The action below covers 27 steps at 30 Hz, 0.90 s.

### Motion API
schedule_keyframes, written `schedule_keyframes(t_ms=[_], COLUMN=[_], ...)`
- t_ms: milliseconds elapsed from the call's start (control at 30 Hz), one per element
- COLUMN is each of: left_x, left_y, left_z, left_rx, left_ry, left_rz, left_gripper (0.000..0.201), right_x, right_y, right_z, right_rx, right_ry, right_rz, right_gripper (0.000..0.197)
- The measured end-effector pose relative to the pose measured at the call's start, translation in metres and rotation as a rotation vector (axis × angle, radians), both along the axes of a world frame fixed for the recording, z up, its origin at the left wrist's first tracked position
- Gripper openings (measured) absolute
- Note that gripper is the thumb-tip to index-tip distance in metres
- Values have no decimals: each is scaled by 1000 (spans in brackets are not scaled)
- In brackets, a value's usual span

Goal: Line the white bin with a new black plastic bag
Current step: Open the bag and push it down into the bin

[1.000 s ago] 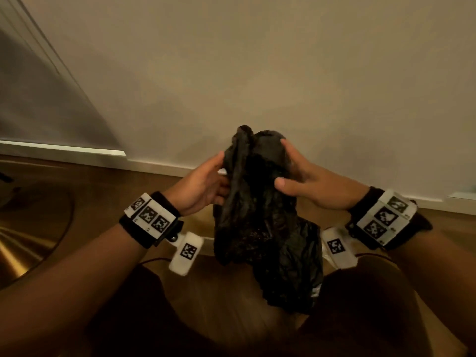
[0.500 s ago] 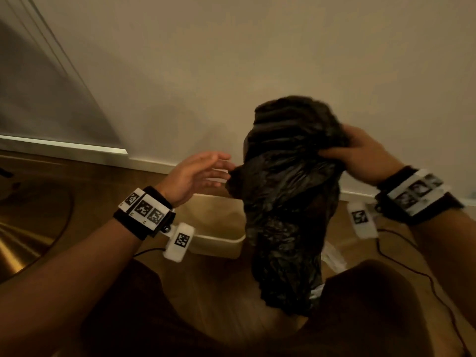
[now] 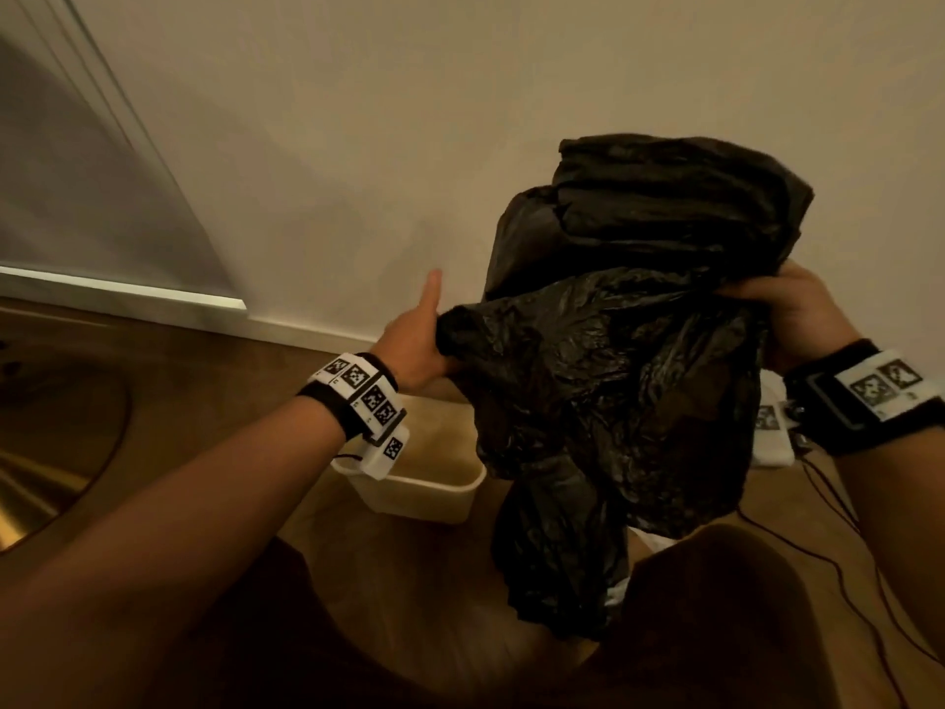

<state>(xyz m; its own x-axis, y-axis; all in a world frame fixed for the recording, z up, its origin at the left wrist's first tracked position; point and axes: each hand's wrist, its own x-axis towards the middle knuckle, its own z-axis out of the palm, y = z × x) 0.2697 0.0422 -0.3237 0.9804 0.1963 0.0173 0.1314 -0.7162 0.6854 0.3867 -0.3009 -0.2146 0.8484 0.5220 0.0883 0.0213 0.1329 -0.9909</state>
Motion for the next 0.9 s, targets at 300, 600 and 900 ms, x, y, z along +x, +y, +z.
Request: schedule_keyframes(t_ms=[300,600,900], left_x=[-13,-25,-34], left_y=[31,38,45], left_z=[-20,-32,-15], left_rx=[-254,215,-298], left_ry=[52,171,350], left_rz=[-89,-216,-155], left_gripper=[30,22,60], right_x=[23,30,35], right_y=[-5,6,15], right_z=[-47,-79,-91], right_rx=[-404,-366,-287], right_ry=[-253,-159,-80], right_rz=[-104,-114,-110], right_gripper=[30,35,38])
